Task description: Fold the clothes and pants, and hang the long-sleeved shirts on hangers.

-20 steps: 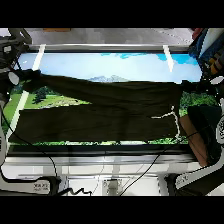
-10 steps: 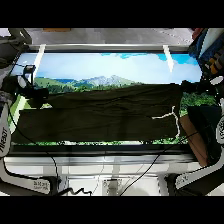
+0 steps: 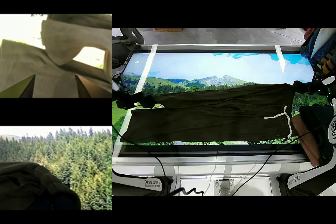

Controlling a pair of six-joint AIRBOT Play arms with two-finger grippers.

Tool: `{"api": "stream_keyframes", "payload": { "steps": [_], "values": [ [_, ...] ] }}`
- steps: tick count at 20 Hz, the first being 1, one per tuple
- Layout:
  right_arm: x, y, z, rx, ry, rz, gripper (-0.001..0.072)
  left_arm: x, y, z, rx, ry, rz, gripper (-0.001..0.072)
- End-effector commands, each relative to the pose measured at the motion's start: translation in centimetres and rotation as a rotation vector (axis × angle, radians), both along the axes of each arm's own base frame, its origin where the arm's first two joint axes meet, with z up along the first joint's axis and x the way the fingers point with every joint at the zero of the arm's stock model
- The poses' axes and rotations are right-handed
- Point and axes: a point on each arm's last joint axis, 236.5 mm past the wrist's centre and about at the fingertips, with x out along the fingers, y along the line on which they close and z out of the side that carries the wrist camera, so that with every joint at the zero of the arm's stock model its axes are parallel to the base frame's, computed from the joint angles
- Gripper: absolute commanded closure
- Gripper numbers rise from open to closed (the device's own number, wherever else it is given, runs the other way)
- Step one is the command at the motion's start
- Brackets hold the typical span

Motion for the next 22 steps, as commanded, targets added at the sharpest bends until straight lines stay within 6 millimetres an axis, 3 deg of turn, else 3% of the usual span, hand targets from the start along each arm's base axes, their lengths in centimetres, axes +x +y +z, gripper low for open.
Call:
{"api": "stream_keyframes", "payload": {
  "steps": [1,4,9,10,14,15,16,19,22],
  "values": [
    [0.0,0.0,0.0,-0.001,-0.001,0.001,0.0688,-1.0,0.2,-0.9,-0.057,0.002,0.054,0.0174],
    [0.0,0.0,0.0,-0.001,-0.001,0.001,0.0688,0.9,-1.3,-2.4,-0.125,-0.092,0.081,0.0174],
    [0.0,0.0,0.1,-0.001,-0.001,0.000,0.0688,1.3,-2.1,-6.2,-0.193,-0.063,0.112,0.0175],
    [0.0,0.0,0.1,-0.001,-0.001,0.000,0.0688,1.7,-2.0,-6.7,-0.194,-0.072,0.119,0.0224],
    [0.0,0.0,0.1,-0.001,-0.001,0.001,0.0688,4.5,-0.5,-5.8,-0.158,-0.205,0.158,0.0242],
    [0.0,0.0,0.1,-0.001,-0.001,0.001,0.0688,5.0,-0.6,-5.5,-0.169,-0.233,0.173,0.0311],
    [0.0,0.0,0.1,0.000,-0.001,0.000,0.0688,5.4,-0.7,-5.3,-0.182,-0.250,0.184,0.0463],
    [0.0,0.0,0.1,0.000,-0.001,0.000,0.0688,5.4,-1.2,-5.3,-0.189,-0.244,0.176,0.0646],
    [0.0,0.0,0.1,0.000,-0.001,0.000,0.0688,6.0,-1.5,-4.4,-0.203,-0.266,0.178,0.0675]
  ]
}}
